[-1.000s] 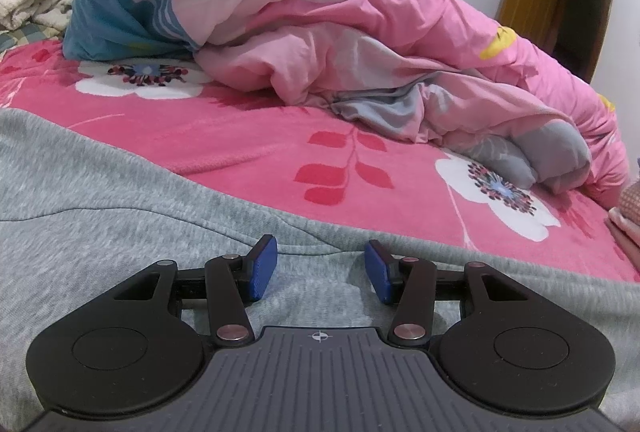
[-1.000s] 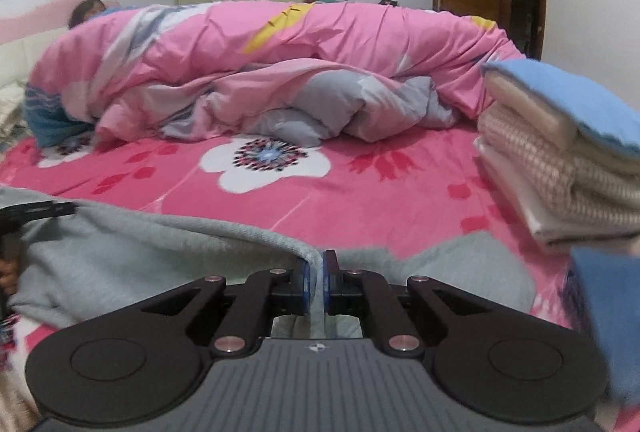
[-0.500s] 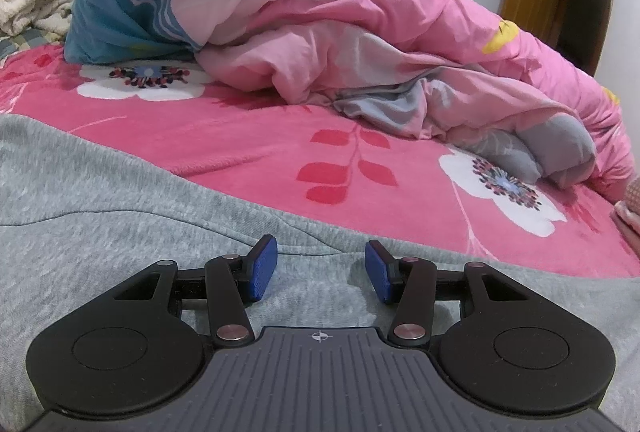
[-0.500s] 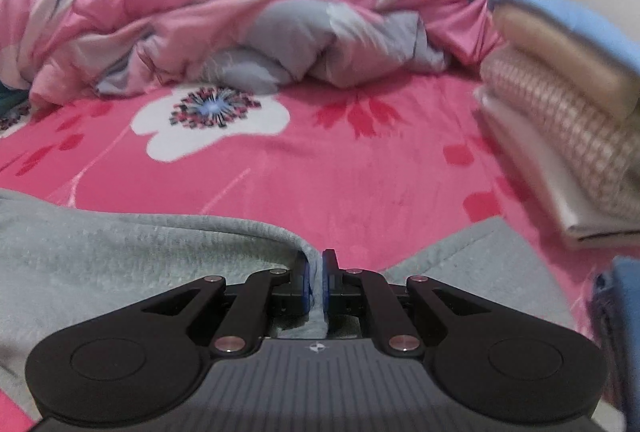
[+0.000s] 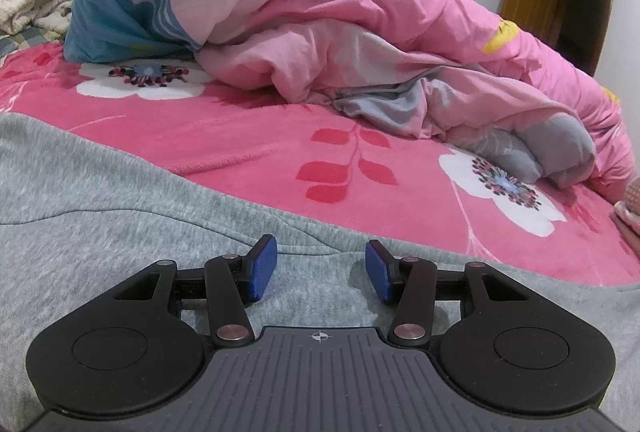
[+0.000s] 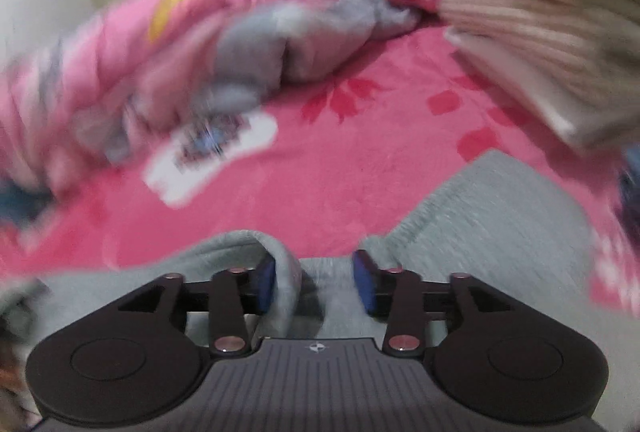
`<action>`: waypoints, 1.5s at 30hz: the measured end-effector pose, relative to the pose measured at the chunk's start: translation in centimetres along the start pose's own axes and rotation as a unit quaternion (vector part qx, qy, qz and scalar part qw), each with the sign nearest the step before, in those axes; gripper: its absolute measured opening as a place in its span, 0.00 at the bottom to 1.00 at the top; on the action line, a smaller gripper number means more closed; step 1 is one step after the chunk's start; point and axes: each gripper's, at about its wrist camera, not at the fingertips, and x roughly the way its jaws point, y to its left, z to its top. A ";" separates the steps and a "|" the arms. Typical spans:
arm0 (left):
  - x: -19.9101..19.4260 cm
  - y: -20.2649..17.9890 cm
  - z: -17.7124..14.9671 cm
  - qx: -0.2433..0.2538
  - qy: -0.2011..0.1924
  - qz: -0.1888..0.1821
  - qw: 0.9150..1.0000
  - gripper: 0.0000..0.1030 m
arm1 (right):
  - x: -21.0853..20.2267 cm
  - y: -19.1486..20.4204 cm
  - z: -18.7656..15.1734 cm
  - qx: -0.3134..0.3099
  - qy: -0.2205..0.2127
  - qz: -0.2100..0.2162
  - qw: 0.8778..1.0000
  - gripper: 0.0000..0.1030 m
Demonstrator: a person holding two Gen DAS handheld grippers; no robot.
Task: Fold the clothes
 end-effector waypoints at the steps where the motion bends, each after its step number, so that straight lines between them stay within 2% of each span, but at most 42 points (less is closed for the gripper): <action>1: -0.1 0.0 0.0 -0.001 -0.002 0.000 1.000 0.47 | -2.1 -0.7 -0.6 0.019 -0.021 0.005 1.000 0.59; 4: -0.4 0.0 -0.1 -0.001 -0.011 -0.002 1.000 0.48 | -8.4 -3.1 -3.9 0.062 -0.085 0.007 0.994 0.63; 8: -2.3 -1.2 0.3 0.023 -0.051 0.002 0.998 0.48 | -13.9 -5.4 -9.2 0.083 -0.122 -0.015 0.989 0.63; 10: -3.9 -3.0 0.7 0.060 -0.082 0.000 0.995 0.48 | -15.1 -5.8 -10.8 0.070 -0.129 -0.037 0.988 0.63; 13: -4.8 -6.5 1.2 0.106 -0.084 -0.028 0.990 0.49 | -15.6 -5.4 -12.0 0.039 -0.131 -0.039 0.990 0.63; 17: -2.5 -10.0 0.2 0.156 -0.041 -0.048 0.986 0.49 | -14.3 -2.6 -12.5 -0.056 -0.128 -0.048 0.989 0.63; 20: 0.1 -10.5 -1.0 0.173 -0.002 -0.029 0.985 0.49 | -12.2 -0.3 -12.6 -0.135 -0.114 -0.086 0.981 0.63; 22: 1.1 -9.7 -1.5 0.162 0.024 -0.029 0.986 0.49 | -10.6 0.7 -12.7 -0.170 -0.092 -0.111 0.975 0.61; 23: 1.3 -9.3 -1.6 0.151 0.032 -0.034 0.987 0.49 | -9.9 1.0 -12.8 -0.181 -0.079 -0.119 0.973 0.59; 24: 1.3 -8.9 -1.6 0.141 0.035 -0.039 0.989 0.49 | -9.3 1.1 -12.9 -0.185 -0.064 -0.124 0.973 0.50; 25: 1.3 -8.6 -1.6 0.135 0.035 -0.043 0.989 0.49 | -8.8 1.2 -12.9 -0.184 -0.051 -0.132 0.973 0.31; 27: 1.4 -8.2 -1.7 0.125 0.034 -0.049 0.990 0.49 | -8.2 1.0 -12.7 -0.175 -0.040 -0.156 0.971 0.08; 29: 1.4 -8.0 -1.7 0.118 0.033 -0.055 0.991 0.49 | -9.2 0.8 -12.2 -0.152 -0.062 -0.168 0.972 0.06; 31: 1.5 -7.6 -1.7 0.106 0.033 -0.064 0.992 0.49 | -11.3 1.2 -11.4 -0.137 -0.103 -0.180 0.969 0.06; 32: 1.5 -7.4 -1.6 0.099 0.034 -0.068 0.992 0.49 | -12.7 1.6 -11.0 -0.130 -0.122 -0.173 0.969 0.06; 36: 1.6 -7.2 -1.4 0.088 0.034 -0.075 0.993 0.49 | -19.1 3.0 -8.9 -0.085 -0.178 -0.080 0.977 0.06; 39: 1.5 -7.2 -1.3 0.086 0.033 -0.075 0.993 0.49 | -22.2 4.6 -7.6 -0.053 -0.179 0.030 0.982 0.06; 41: 1.4 -7.0 -1.3 0.082 0.033 -0.076 0.993 0.49 | -23.1 5.7 -7.2 -0.029 -0.151 0.129 0.980 0.06; 43: 1.4 -6.9 -1.3 0.078 0.032 -0.077 0.993 0.49 | -22.2 6.8 -7.5 0.000 -0.095 0.221 0.971 0.06; 45: 1.4 -6.8 -1.2 0.076 0.033 -0.078 0.994 0.49 | -20.0 8.2 -8.7 0.022 -0.030 0.281 0.959 0.06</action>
